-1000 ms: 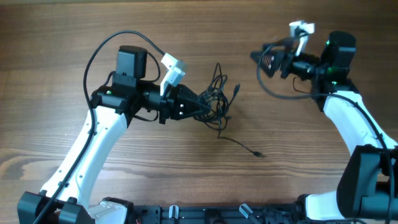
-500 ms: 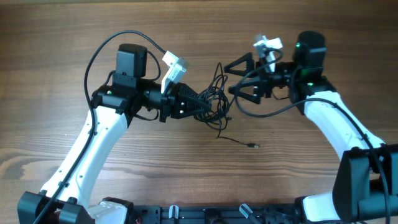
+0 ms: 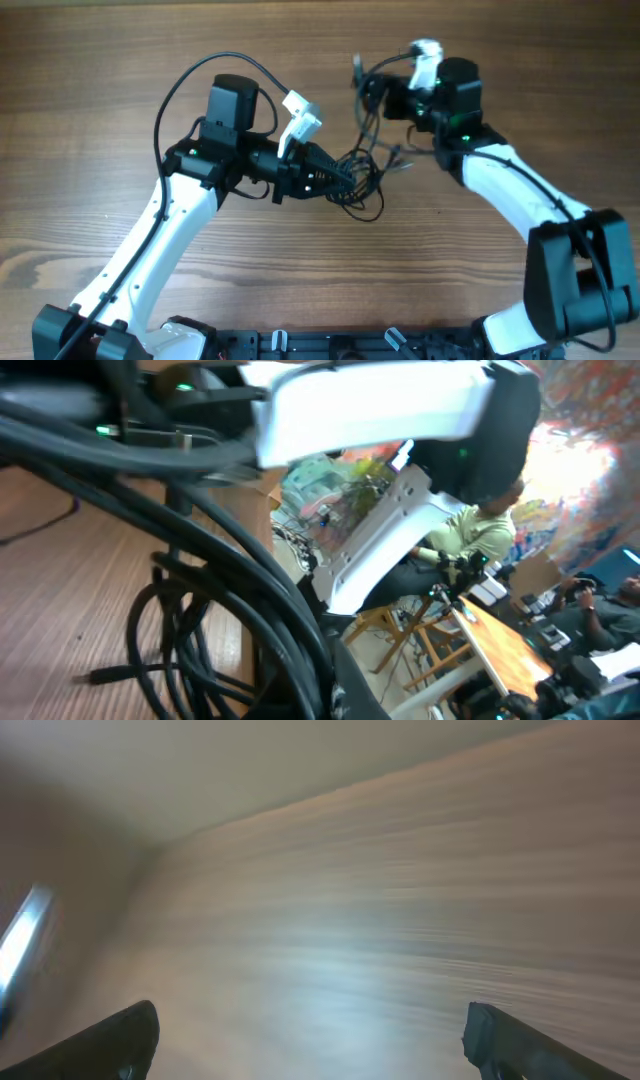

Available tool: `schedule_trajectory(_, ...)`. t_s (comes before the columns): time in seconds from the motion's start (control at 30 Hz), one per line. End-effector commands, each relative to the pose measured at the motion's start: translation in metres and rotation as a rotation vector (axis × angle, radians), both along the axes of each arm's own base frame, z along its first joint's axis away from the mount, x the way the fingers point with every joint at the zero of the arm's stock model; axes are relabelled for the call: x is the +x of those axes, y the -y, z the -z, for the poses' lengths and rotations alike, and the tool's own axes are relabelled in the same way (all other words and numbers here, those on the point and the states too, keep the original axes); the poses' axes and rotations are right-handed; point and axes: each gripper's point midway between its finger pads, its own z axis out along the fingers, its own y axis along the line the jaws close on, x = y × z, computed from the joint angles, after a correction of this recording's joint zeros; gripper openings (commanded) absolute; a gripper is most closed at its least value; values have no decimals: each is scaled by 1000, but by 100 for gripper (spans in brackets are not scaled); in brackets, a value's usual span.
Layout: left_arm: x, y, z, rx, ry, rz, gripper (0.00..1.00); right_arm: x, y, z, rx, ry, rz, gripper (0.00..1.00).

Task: Untangle cables

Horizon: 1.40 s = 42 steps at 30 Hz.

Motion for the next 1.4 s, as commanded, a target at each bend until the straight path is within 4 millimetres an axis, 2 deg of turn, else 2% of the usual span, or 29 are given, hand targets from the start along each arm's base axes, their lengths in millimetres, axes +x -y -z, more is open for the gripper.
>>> schedule_trajectory(0.0, -10, 0, -10, -30, 19, 33, 4, 23, 65, 15, -64, -30, 244, 100)
schedule_trajectory(0.03, -4, 1, -3, 9, 33, -8, 4, 24, 79, 17, -66, -44, 270, 100)
schedule_trajectory(0.07, 4, 3, 5, 52, 48, -54, 4, 23, 101, 24, -65, -80, 311, 100)
schedule_trajectory(0.17, 43, -1, 41, 284, -8, -298, 4, 10, 133, 44, 9, -221, 356, 100)
schedule_trajectory(0.27, 79, -21, 74, 488, -7, -534, 4, -14, 137, 63, 85, -374, 317, 100)
schedule_trajectory(0.4, 99, -45, 96, 640, 26, -687, 4, -40, 132, 83, 108, -534, 329, 100)
schedule_trajectory(0.43, 100, -49, 100, 668, 31, -701, 4, -41, 125, 80, 139, -539, 291, 99)
schedule_trajectory(0.47, 97, -50, 102, 679, 43, -686, 4, -46, 106, 71, 215, -546, 189, 100)
schedule_trajectory(0.5, 92, -52, 106, 701, 49, -663, 4, -55, 79, 52, 332, -543, 27, 100)
schedule_trajectory(0.57, 84, -55, 113, 734, 83, -615, 4, -70, 43, 21, 471, -526, -195, 100)
schedule_trajectory(0.6, 82, -55, 114, 740, 101, -601, 4, -78, 28, 13, 510, -542, -260, 99)
schedule_trajectory(0.67, 82, -55, 114, 742, 128, -589, 4, -91, -4, 12, 502, -585, -332, 97)
schedule_trajectory(0.73, 82, -56, 115, 745, 152, -575, 4, -102, -32, 17, 504, -678, -327, 95)
schedule_trajectory(0.83, 77, -57, 118, 762, 178, -541, 4, -109, -64, 18, 570, -848, -234, 94)
schedule_trajectory(0.97, 70, -60, 122, 783, 173, -514, 4, -99, -103, 1, 644, -842, -170, 91)
schedule_trajectory(1.1, 71, -59, 122, 780, 177, -517, 4, -113, -132, 6, 648, -914, -120, 91)
schedule_trajectory(1.17, 71, -59, 121, 778, 180, -518, 4, -113, -137, 10, 627, -894, -90, 73)
schedule_trajectory(1.2, 71, -59, 122, 779, 179, -518, 4, -108, -135, 13, 620, -873, -59, 56)
schedule_trajectory(1.23, 71, -59, 122, 781, 176, -516, 4, -103, -132, 15, 615, -854, -29, 43)
schedule_trajectory(1.37, 74, -69, 129, 842, 176, -550, 5, -84, -119, 22, 559, -740, 63, 5)
